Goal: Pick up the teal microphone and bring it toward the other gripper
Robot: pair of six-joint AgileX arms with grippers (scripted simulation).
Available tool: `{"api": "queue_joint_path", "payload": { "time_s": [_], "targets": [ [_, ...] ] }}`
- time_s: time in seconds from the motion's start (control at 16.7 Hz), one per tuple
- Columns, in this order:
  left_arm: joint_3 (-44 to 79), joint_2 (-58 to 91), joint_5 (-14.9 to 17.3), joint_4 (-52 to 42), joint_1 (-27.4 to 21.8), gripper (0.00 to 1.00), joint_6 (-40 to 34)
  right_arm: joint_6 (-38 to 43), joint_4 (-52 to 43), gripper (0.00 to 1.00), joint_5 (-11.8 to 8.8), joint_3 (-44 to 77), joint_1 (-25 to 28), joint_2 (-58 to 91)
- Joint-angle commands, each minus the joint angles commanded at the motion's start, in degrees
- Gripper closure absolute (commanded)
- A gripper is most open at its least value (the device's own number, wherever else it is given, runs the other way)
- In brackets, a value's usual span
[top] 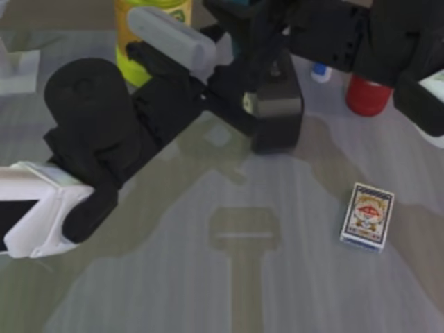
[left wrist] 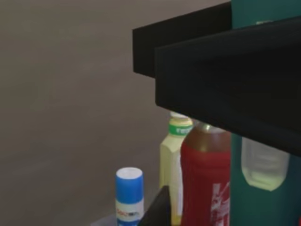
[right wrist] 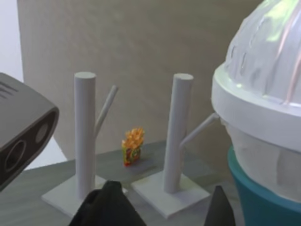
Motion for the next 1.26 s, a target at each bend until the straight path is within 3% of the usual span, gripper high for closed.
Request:
{"api": "queue_joint_path", "payload": {
  "time_s": [0.12, 0.66, 0.78, 1.08, 1.26],
  "targets": [
    [0.0, 0.0, 0.0, 0.0, 0.0, 0.00, 0.0, 0.0, 0.0, 1.00, 0.0, 0.0, 0.0, 0.0],
    [-0.6, 0.4, -0.2, 0.0, 0.3, 0.00, 0.2, -0.1, 0.0, 1.00, 0.2, 0.4, -0.3, -0.5],
    [-2.8, -1.8, 0.2, -0.2, 1.0, 0.00, 0.3, 0.1, 0.0, 1.00, -0.8, -0.5, -1.4, -1.3],
    [-13.4, -12.8, 1.8, -0.5, 3.6, 0.00, 0.0, 0.0, 0.3, 1.00, -6.0, -4.0, -5.8, -5.0],
    [-15.3, -14.7, 2.2, -0.4, 4.1, 0.00, 0.0, -0.2, 0.2, 1.00, -7.1, -4.9, -6.9, -5.6]
  ]
}}
